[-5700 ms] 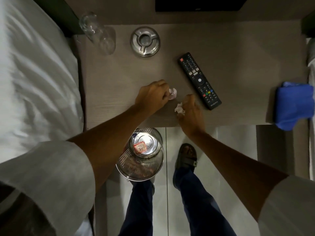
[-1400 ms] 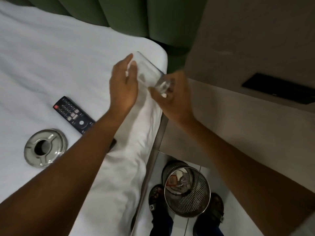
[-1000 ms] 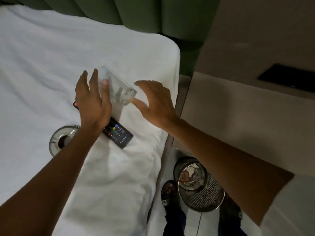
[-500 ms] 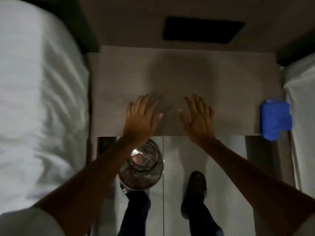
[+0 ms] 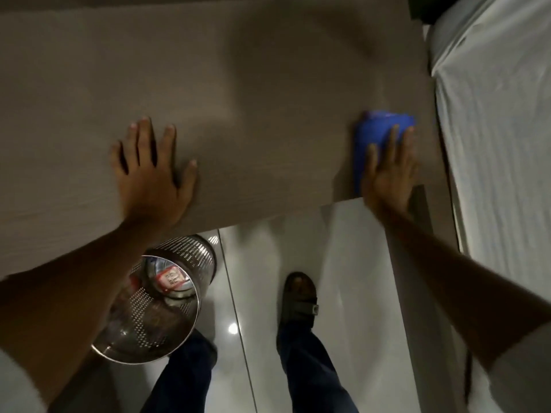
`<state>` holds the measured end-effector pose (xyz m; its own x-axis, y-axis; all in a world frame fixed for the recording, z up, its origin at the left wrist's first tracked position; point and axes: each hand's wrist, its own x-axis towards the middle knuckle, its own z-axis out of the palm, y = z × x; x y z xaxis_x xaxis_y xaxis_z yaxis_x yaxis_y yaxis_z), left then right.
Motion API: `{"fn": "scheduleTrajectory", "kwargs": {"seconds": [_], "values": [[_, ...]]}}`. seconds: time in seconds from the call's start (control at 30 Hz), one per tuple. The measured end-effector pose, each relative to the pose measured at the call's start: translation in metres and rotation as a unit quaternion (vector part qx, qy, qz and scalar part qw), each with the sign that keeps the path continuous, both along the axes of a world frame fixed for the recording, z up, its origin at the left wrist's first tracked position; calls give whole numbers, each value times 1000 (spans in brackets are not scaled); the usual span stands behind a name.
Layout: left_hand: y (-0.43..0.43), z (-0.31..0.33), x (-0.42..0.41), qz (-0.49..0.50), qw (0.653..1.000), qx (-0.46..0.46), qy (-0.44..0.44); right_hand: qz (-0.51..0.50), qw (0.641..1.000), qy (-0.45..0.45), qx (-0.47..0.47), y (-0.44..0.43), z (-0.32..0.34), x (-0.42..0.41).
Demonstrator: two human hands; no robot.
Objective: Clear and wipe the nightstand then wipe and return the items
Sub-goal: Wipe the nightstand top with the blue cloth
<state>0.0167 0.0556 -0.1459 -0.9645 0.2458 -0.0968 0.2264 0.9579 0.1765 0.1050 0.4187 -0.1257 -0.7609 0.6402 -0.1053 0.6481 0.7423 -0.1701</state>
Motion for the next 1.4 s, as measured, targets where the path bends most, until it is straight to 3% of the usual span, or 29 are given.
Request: {"fn": "scheduleTrajectory", "kwargs": {"seconds": [0.13, 0.2, 0.27, 0.37, 0.5, 0.63, 0.7, 0.8, 0.9, 0.97, 1.03, 1.13, 1.27, 1.33, 1.4], "values": [[-2, -2, 2, 15, 1000, 5, 11, 188, 978, -5, -90, -127, -2, 11], [-2, -3, 2, 17, 1000, 4, 17, 291, 953, -17, -82, -169, -2, 16], [-1, -1, 0, 12, 1000, 2, 8, 317, 946, -12, -59, -161, -3, 16], [-2, 1, -1, 14, 1000, 5, -4, 230, 973, -2, -30, -94, -8, 9], [-2, 1, 1, 17, 1000, 8, 3, 54, 995, -22, 76, 21, -4, -14], [-2, 0, 2, 18, 1000, 10, 8, -20, 999, -36, 6, 48, -1, -46], [-2, 0, 3, 19, 1000, 11, 6, 27, 999, -29, -19, 17, -1, -57], [-1, 0, 2, 19, 1000, 8, 2, 181, 981, -25, -66, -57, -1, -74], [-2, 0, 2, 18, 1000, 8, 0, 394, 916, 1, -76, -134, -4, -81], [-2, 1, 3, 18, 1000, 5, -4, 452, 890, 12, -55, -144, -10, -81], [-2, 3, 2, 16, 1000, 0, -10, 396, 917, 38, -42, -111, -15, -87], [-3, 4, 2, 14, 1000, -9, -9, 207, 978, 25, 1, -23, -13, -98], [-3, 3, 2, 12, 1000, -14, 3, -7, 999, -46, -4, 61, 0, -117], [-3, 2, 4, 7, 1000, -18, 11, -32, 998, -57, -12, 50, -1, -126], [-2, 2, 2, 8, 1000, -21, 15, 19, 998, -43, -28, 8, -4, -144]]}}
